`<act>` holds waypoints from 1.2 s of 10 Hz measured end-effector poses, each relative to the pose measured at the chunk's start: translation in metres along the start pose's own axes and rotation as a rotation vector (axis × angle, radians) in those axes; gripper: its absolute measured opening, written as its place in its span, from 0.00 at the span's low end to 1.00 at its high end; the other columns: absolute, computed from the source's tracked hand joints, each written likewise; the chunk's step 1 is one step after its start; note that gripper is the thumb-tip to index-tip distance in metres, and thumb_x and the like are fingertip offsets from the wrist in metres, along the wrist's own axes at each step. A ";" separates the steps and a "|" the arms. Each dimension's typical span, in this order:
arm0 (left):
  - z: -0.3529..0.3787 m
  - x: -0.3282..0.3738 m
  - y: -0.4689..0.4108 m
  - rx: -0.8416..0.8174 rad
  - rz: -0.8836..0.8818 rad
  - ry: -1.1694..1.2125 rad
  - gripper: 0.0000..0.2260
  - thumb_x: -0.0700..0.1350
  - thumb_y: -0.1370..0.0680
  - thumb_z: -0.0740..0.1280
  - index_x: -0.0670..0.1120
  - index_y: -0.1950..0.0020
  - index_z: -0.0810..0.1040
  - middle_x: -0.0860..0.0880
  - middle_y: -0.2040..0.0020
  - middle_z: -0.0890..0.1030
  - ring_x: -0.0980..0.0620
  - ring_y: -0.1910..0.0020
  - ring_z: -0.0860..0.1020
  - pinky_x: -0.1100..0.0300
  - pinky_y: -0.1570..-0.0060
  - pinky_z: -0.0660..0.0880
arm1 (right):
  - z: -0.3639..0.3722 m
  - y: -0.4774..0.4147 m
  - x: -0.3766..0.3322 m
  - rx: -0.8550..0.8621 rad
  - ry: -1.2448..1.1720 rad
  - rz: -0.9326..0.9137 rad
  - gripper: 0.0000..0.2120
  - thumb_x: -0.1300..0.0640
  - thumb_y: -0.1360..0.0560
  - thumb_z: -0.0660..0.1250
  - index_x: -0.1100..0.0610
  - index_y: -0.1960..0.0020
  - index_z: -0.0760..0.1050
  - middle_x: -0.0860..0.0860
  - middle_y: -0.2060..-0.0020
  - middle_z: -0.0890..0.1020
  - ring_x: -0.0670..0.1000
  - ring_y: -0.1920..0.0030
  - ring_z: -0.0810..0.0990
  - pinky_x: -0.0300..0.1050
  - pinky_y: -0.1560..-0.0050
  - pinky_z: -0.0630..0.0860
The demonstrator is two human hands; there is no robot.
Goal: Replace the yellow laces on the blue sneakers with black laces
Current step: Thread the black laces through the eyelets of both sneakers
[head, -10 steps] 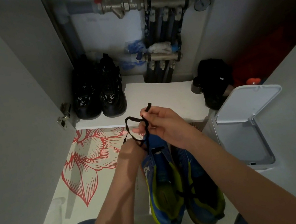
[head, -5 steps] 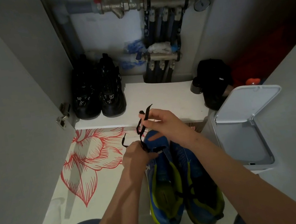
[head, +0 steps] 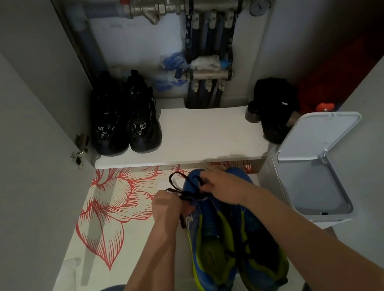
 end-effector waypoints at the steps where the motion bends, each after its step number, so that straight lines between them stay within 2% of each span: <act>1: 0.001 -0.002 0.002 -0.044 0.027 -0.034 0.14 0.36 0.19 0.58 0.45 0.64 0.64 0.47 0.67 0.75 0.51 0.68 0.78 0.67 0.78 0.73 | -0.001 -0.001 0.003 0.015 0.062 -0.011 0.05 0.62 0.19 0.55 0.59 0.55 0.63 0.53 0.61 0.69 0.50 0.58 0.68 0.41 0.64 0.62; 2: 0.000 0.002 0.007 -0.003 0.015 -0.104 0.16 0.33 0.20 0.59 0.42 0.67 0.64 0.49 0.87 0.69 0.57 0.88 0.70 0.68 0.88 0.65 | 0.002 -0.002 0.004 0.071 0.045 -0.018 0.05 0.62 0.20 0.56 0.59 0.54 0.65 0.55 0.58 0.71 0.50 0.57 0.70 0.43 0.61 0.64; 3: 0.001 0.000 0.006 -0.017 0.011 -0.099 0.12 0.34 0.22 0.63 0.37 0.66 0.69 0.42 0.78 0.75 0.56 0.86 0.72 0.66 0.83 0.72 | 0.005 -0.006 0.008 0.129 -0.047 0.013 0.07 0.59 0.19 0.56 0.61 0.49 0.70 0.57 0.54 0.77 0.53 0.53 0.74 0.46 0.55 0.69; 4: 0.002 -0.005 0.004 -0.070 0.074 -0.189 0.07 0.37 0.28 0.72 0.35 0.57 0.77 0.39 0.61 0.80 0.44 0.62 0.81 0.50 0.54 0.81 | 0.001 -0.008 0.009 0.152 -0.114 0.052 0.13 0.60 0.18 0.53 0.64 0.43 0.73 0.60 0.48 0.79 0.58 0.47 0.77 0.47 0.48 0.72; 5: 0.005 -0.012 -0.001 -0.110 0.130 -0.278 0.04 0.37 0.29 0.72 0.39 0.59 0.78 0.43 0.63 0.79 0.50 0.64 0.80 0.57 0.60 0.81 | 0.002 -0.010 0.012 0.133 -0.074 0.026 0.15 0.70 0.23 0.54 0.65 0.41 0.75 0.60 0.43 0.78 0.57 0.40 0.74 0.41 0.46 0.69; 6: 0.007 -0.014 -0.003 -0.086 0.206 -0.334 0.03 0.39 0.27 0.71 0.41 0.57 0.79 0.46 0.67 0.77 0.56 0.73 0.75 0.72 0.79 0.69 | 0.012 -0.012 0.024 0.132 0.078 0.050 0.16 0.70 0.27 0.60 0.59 0.43 0.77 0.57 0.40 0.74 0.56 0.32 0.63 0.41 0.37 0.59; 7: 0.009 -0.015 -0.004 -0.060 0.241 -0.386 0.10 0.41 0.26 0.69 0.43 0.66 0.74 0.49 0.71 0.73 0.55 0.71 0.72 0.72 0.81 0.65 | 0.014 -0.014 0.028 0.162 0.084 0.039 0.10 0.64 0.27 0.64 0.56 0.48 0.78 0.55 0.41 0.75 0.55 0.33 0.64 0.48 0.34 0.63; 8: 0.010 -0.017 -0.007 -0.040 0.235 -0.415 0.08 0.41 0.24 0.67 0.39 0.62 0.76 0.45 0.66 0.76 0.48 0.64 0.74 0.65 0.75 0.65 | 0.013 -0.012 0.024 0.199 0.041 0.005 0.05 0.60 0.28 0.69 0.56 0.52 0.77 0.53 0.46 0.75 0.52 0.45 0.74 0.51 0.45 0.75; 9: 0.010 -0.016 -0.010 -0.045 0.199 -0.408 0.06 0.40 0.24 0.66 0.36 0.55 0.78 0.39 0.59 0.79 0.45 0.62 0.76 0.61 0.69 0.69 | 0.022 -0.011 0.021 0.204 0.133 -0.035 0.05 0.60 0.27 0.69 0.57 0.51 0.78 0.53 0.46 0.71 0.52 0.46 0.72 0.47 0.48 0.75; 10: 0.012 -0.016 -0.011 -0.085 0.124 -0.378 0.10 0.39 0.22 0.63 0.41 0.64 0.69 0.45 0.65 0.73 0.52 0.71 0.71 0.67 0.80 0.68 | 0.025 -0.011 0.020 0.241 0.134 -0.021 0.06 0.58 0.27 0.69 0.56 0.50 0.79 0.52 0.46 0.70 0.50 0.46 0.72 0.46 0.50 0.74; 11: 0.016 -0.019 -0.013 -0.122 0.080 -0.315 0.14 0.38 0.22 0.61 0.44 0.67 0.64 0.47 0.68 0.71 0.52 0.72 0.71 0.68 0.79 0.70 | 0.023 -0.013 0.021 0.262 0.044 0.019 0.06 0.57 0.28 0.71 0.58 0.52 0.80 0.54 0.46 0.71 0.51 0.45 0.72 0.50 0.47 0.75; 12: 0.017 -0.021 -0.013 -0.115 0.060 -0.278 0.14 0.37 0.21 0.59 0.45 0.67 0.64 0.47 0.68 0.70 0.52 0.72 0.71 0.65 0.76 0.71 | 0.029 -0.017 0.020 0.281 0.096 0.055 0.07 0.57 0.25 0.68 0.60 0.51 0.80 0.55 0.45 0.70 0.52 0.44 0.71 0.51 0.48 0.75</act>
Point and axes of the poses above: each hand's wrist, its own y-axis away from the middle knuckle, its own z-axis out of the palm, x = y × z, the point moved 2 cm from there along -y, towards the middle knuckle
